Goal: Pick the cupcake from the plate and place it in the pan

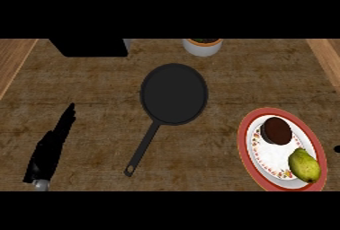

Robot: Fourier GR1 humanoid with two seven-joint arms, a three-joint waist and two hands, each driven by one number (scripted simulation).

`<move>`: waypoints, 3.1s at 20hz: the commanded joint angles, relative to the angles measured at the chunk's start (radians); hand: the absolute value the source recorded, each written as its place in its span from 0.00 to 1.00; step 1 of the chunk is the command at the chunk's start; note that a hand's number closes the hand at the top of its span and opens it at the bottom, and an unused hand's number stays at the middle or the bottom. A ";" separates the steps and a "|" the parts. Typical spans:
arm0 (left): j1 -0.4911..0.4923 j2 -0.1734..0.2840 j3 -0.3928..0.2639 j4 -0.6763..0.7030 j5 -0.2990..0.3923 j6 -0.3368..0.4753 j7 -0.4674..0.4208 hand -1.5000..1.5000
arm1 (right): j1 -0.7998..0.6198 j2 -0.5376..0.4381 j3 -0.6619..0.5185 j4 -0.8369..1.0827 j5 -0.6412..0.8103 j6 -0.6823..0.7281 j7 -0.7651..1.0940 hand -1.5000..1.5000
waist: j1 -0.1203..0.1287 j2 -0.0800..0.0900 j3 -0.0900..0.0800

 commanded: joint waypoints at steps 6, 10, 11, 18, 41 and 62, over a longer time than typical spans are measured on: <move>-0.013 0.001 0.012 -0.064 -0.002 -0.035 0.068 0.50 | -0.175 -0.108 0.081 -0.020 0.022 0.310 0.159 0.00 | 0.021 0.002 0.000; -0.017 -0.067 -0.003 0.024 -0.053 -0.008 0.023 0.50 | -0.248 -0.061 0.131 -0.072 0.076 0.325 0.278 0.00 | 0.012 0.002 0.000; -0.004 -0.037 0.014 -0.012 -0.039 -0.038 0.006 0.50 | -0.304 -0.069 0.129 0.001 0.080 0.378 0.293 0.00 | 0.021 0.003 0.000; 0.033 -0.075 0.037 0.008 -0.065 -0.047 -0.026 0.50 | -0.405 0.032 0.169 0.027 0.141 0.461 0.440 0.00 | 0.013 0.002 0.000; 0.019 -0.181 0.054 -0.039 -0.188 -0.073 0.057 0.50 | -0.462 0.226 0.205 0.054 0.393 0.682 0.713 0.00 | 0.005 0.000 0.000; 0.090 -0.231 0.165 -0.123 -0.243 -0.190 0.065 0.50 | -0.442 0.394 0.101 0.140 0.649 0.740 0.685 0.00 | 0.009 0.001 0.000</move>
